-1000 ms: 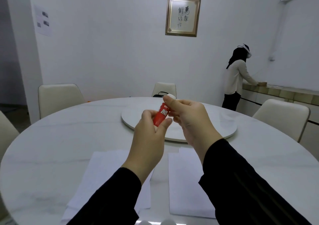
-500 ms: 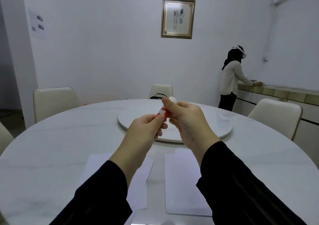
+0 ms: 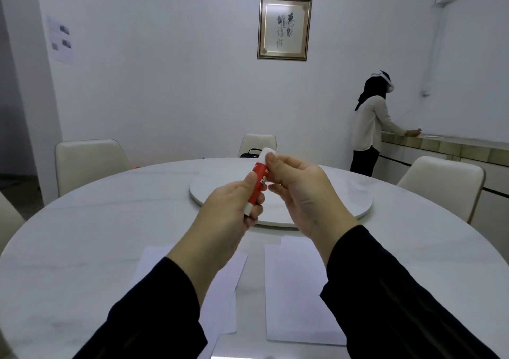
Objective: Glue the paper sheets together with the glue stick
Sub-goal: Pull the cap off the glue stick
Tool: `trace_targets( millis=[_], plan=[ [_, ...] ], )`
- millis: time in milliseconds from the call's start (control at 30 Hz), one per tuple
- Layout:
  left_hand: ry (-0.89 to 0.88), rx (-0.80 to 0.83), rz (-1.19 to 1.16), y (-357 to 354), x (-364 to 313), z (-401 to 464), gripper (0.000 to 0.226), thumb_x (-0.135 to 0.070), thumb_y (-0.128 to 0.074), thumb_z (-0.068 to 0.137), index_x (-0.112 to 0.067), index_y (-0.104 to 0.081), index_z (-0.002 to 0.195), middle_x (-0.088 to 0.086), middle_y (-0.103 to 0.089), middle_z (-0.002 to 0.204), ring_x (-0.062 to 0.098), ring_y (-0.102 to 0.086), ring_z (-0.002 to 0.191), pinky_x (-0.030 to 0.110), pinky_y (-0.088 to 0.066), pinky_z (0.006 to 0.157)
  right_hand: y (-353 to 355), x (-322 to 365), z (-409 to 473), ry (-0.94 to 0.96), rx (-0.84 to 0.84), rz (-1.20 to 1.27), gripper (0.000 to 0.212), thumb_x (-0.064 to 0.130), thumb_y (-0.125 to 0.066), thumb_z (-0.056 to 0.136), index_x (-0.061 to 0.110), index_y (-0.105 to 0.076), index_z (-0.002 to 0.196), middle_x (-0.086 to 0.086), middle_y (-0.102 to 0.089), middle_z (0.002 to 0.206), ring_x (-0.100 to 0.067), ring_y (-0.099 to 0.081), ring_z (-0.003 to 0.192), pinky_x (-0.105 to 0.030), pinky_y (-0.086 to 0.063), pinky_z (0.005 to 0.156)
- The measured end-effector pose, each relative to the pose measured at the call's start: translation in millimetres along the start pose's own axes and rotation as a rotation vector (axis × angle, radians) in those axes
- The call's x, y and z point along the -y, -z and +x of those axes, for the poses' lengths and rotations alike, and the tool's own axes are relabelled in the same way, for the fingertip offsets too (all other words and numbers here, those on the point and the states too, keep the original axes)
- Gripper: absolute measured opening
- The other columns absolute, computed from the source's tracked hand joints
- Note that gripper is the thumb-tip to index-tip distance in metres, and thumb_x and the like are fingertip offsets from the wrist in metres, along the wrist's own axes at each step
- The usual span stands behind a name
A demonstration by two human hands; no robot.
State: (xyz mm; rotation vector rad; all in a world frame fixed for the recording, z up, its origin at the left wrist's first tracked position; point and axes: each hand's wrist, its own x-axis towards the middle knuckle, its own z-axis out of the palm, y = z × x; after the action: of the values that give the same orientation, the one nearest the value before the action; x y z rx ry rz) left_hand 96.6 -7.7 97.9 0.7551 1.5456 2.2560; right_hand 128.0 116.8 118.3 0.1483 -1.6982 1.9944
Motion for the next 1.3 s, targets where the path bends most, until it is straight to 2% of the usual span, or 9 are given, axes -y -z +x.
trace_targets(
  millis=[100, 233, 333, 467, 733, 833, 900, 1033, 1300],
  plan=[
    [-0.193, -0.188, 0.409, -0.7, 5.0, 1.8, 0.021, -0.035, -0.053, 0.092, -0.015, -0.06, 0.088, -0.002, -0.058, 0.073, 0.011, -0.047, 0.063, 0.025, -0.04, 0.065, -4.5, -0.1, -1.1, -0.038, -0.117, -0.144, 0.026, 0.039, -0.074, 0.075, 0.013, -0.073, 0.078, 0.004, -0.071, 0.073, -0.01, -0.058, 0.067, -0.025, -0.042, 0.067],
    [-0.468, -0.309, 0.737, 0.2, 13.5, -0.1, 0.01, -0.031, -0.056, 0.091, -0.023, -0.056, 0.085, -0.01, -0.051, 0.067, 0.001, -0.046, 0.058, 0.011, -0.035, 0.052, -11.0, 1.2, -1.3, -0.003, -0.197, -0.191, 0.024, 0.038, -0.079, 0.068, 0.016, -0.07, 0.063, 0.009, -0.068, 0.061, -0.003, -0.055, 0.057, -0.008, -0.043, 0.05],
    [-0.535, -0.306, 0.868, 2.2, 18.3, 0.9, 0.014, -0.031, -0.049, 0.094, -0.023, -0.052, 0.084, -0.008, -0.048, 0.068, 0.005, -0.043, 0.058, 0.01, -0.034, 0.052, -11.6, 0.1, 0.6, -0.011, -0.202, -0.21, 0.024, 0.035, -0.079, 0.07, 0.014, -0.069, 0.062, 0.006, -0.064, 0.058, -0.009, -0.052, 0.058, -0.016, -0.043, 0.057],
    [-0.315, -0.119, 0.692, 8.8, 14.8, 8.2, 0.022, -0.032, -0.046, 0.095, -0.017, -0.054, 0.081, -0.004, -0.048, 0.064, 0.007, -0.04, 0.054, 0.017, -0.035, 0.056, -6.6, -2.9, 2.9, -0.074, -0.171, -0.194, 0.025, 0.027, -0.075, 0.076, 0.003, -0.069, 0.071, -0.001, -0.06, 0.06, -0.015, -0.045, 0.062, -0.027, -0.038, 0.066],
    [0.248, 0.291, -0.323, 21.3, 14.5, 3.9, 0.028, -0.034, -0.051, 0.089, -0.007, -0.055, 0.087, -0.003, -0.043, 0.059, 0.006, -0.034, 0.044, 0.016, -0.032, 0.043, -5.1, -11.3, 8.0, -0.038, -0.061, -0.132, 0.021, 0.02, -0.072, 0.078, 0.005, -0.061, 0.068, -0.002, -0.048, 0.057, -0.012, -0.04, 0.054, -0.021, -0.036, 0.056],
    [0.383, 0.426, -0.602, 34.1, 29.0, -3.9, 0.034, -0.037, -0.054, 0.089, -0.004, -0.061, 0.083, -0.004, -0.041, 0.057, 0.006, -0.033, 0.044, 0.018, -0.033, 0.044, 13.6, 2.6, 21.4, 0.006, -0.244, 0.139, 0.019, 0.012, -0.067, 0.083, 0.008, -0.059, 0.067, 0.001, -0.053, 0.054, -0.008, -0.042, 0.049, -0.014, -0.036, 0.043],
    [0.375, 0.415, -0.602, 46.9, 38.6, -6.9, 0.036, -0.036, -0.05, 0.092, -0.003, -0.062, 0.084, -0.002, -0.041, 0.059, 0.007, -0.035, 0.045, 0.019, -0.034, 0.045, 36.1, 16.6, 27.7, 0.043, -0.304, 0.094, 0.013, 0.015, -0.068, 0.084, 0.008, -0.064, 0.073, 0.001, -0.061, 0.058, -0.008, -0.047, 0.053, -0.014, -0.037, 0.045],
    [0.268, 0.323, -0.49, 57.8, 36.4, 2.8, 0.032, -0.035, -0.045, 0.091, -0.006, -0.058, 0.09, 0.0, -0.043, 0.064, 0.01, -0.037, 0.049, 0.02, -0.036, 0.049, 40.9, -2.6, 27.1, -0.041, -0.151, -0.18, 0.018, 0.026, -0.072, 0.08, 0.009, -0.07, 0.083, 0.005, -0.067, 0.067, -0.009, -0.053, 0.063, -0.02, -0.039, 0.058],
    [0.068, 0.162, -0.36, 53.6, 43.8, 23.0, 0.033, -0.031, -0.054, 0.083, -0.007, -0.064, 0.103, 0.005, -0.065, 0.083, 0.013, -0.056, 0.064, 0.022, -0.048, 0.064, 24.6, -65.0, 29.2, -0.134, -0.218, -0.247, 0.025, 0.026, -0.076, 0.075, 0.019, -0.068, 0.098, 0.003, -0.067, 0.085, -0.012, -0.056, 0.075, -0.023, -0.038, 0.064]
  ],
)
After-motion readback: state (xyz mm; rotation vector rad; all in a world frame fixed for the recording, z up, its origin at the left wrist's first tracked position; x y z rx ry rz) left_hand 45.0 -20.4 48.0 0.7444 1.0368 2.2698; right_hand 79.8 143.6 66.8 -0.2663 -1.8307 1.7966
